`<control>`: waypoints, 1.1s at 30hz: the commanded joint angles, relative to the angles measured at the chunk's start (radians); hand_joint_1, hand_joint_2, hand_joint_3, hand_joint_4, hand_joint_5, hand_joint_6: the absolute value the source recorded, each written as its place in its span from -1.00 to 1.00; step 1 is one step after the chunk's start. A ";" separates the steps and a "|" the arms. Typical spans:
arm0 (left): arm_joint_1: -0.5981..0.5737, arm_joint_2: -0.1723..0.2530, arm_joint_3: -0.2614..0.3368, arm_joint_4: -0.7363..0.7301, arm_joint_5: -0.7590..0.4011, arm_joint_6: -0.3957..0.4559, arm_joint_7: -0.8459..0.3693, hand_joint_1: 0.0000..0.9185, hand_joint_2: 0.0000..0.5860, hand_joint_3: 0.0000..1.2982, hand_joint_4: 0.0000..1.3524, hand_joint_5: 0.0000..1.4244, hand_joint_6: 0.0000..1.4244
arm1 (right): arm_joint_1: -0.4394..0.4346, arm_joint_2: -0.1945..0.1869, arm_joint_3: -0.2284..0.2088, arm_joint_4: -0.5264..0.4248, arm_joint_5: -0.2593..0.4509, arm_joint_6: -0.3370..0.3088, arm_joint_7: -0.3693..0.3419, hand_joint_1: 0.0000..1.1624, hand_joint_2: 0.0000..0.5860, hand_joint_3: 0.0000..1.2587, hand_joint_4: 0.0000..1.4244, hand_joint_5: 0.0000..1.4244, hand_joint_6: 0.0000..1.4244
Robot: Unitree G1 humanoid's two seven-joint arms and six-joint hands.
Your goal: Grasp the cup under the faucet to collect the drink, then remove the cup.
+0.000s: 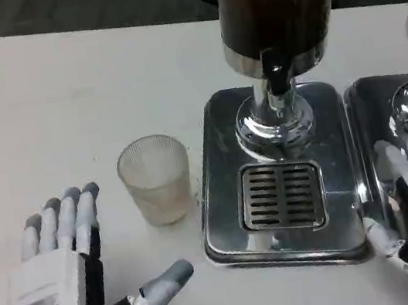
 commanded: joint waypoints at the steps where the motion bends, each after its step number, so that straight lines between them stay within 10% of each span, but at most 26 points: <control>1: 0.005 0.002 0.003 0.005 -0.008 -0.010 0.010 -1.00 -0.89 -1.00 -1.00 -1.00 -1.00 | -0.002 0.006 -0.004 -0.002 0.011 -0.008 -0.007 -0.81 0.62 -0.89 -1.00 -1.00 -1.00; 33: -0.191 0.025 0.123 0.179 -0.289 -0.213 -0.028 -1.00 -0.98 -1.00 -1.00 -1.00 -1.00 | 0.016 0.037 0.020 -0.061 -0.024 0.066 0.031 -0.65 0.70 -0.91 -1.00 -1.00 -1.00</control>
